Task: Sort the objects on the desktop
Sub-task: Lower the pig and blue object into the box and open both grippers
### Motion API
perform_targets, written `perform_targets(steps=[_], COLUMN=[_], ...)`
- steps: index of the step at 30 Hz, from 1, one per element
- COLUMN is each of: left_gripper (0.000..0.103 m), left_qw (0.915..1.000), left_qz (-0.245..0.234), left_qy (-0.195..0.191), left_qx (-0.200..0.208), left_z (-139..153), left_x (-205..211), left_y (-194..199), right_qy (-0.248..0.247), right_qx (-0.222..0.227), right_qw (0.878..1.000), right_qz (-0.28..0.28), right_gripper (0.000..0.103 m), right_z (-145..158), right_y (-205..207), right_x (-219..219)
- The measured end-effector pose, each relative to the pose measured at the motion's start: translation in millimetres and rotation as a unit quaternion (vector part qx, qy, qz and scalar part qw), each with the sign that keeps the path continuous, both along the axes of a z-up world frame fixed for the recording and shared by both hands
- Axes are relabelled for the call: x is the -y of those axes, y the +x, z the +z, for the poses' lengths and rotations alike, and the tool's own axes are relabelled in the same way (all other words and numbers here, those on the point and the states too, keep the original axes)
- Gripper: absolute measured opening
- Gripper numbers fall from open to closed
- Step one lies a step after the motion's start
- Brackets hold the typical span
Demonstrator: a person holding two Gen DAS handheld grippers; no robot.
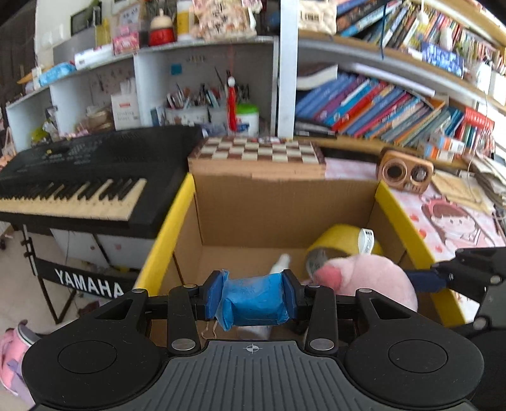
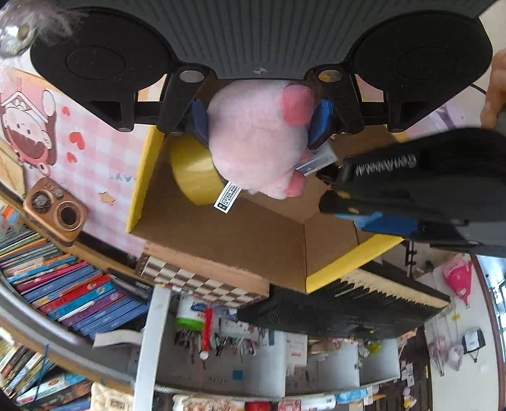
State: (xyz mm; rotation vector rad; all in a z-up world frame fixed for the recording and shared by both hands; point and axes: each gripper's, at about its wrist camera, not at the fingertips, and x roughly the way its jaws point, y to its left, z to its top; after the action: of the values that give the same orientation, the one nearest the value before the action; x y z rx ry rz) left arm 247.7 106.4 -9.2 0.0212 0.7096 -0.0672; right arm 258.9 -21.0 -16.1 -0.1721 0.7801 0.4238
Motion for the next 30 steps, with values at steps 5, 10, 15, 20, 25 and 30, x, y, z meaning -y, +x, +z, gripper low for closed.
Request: perform_targets(steps=[5,10,15,20,25,30], left_gripper=[0.039,0.040,0.059,0.071,0.082,0.090], left_qw=[0.9998,0.9994,0.9993,0.9992,0.9979,0.9953], left_qz=[0.006,0.013,0.029,0.025,0.019,0.004], left_qy=[-0.002,-0.009,-0.025,-0.024,-0.033,-0.039], left_qx=[-0.021,-0.030,-0.002,0.019,0.052,0.089], left_z=[-11.8,-14.7,-7.4,6.5,28.2,50.0], left_x=[-1.2,-5.4,-10.8,-11.4,-9.7,-2.9], left_y=[6.7,10.9,2.6,-9.3,-30.9,-61.5], right_qy=[0.000,-0.001,0.002,0.006,0.016,0.022], right_qx=[-0.008,-0.004,0.001,0.021,0.052,0.088], right_qw=[1.000,1.000,1.000,1.000,0.999,0.996], right_qz=[0.023,0.029,0.019,0.012,0.004,-0.020], right_gripper=[0.063,0.069,0.076,0.079,0.082,0.083], right_z=[-3.8,-4.5,-0.9,9.7,26.3,45.2], right_y=[6.9,7.7,4.0,-11.1,-34.6,-63.7], right_x=[-4.2,-5.3,-1.5,4.8,17.9,34.0])
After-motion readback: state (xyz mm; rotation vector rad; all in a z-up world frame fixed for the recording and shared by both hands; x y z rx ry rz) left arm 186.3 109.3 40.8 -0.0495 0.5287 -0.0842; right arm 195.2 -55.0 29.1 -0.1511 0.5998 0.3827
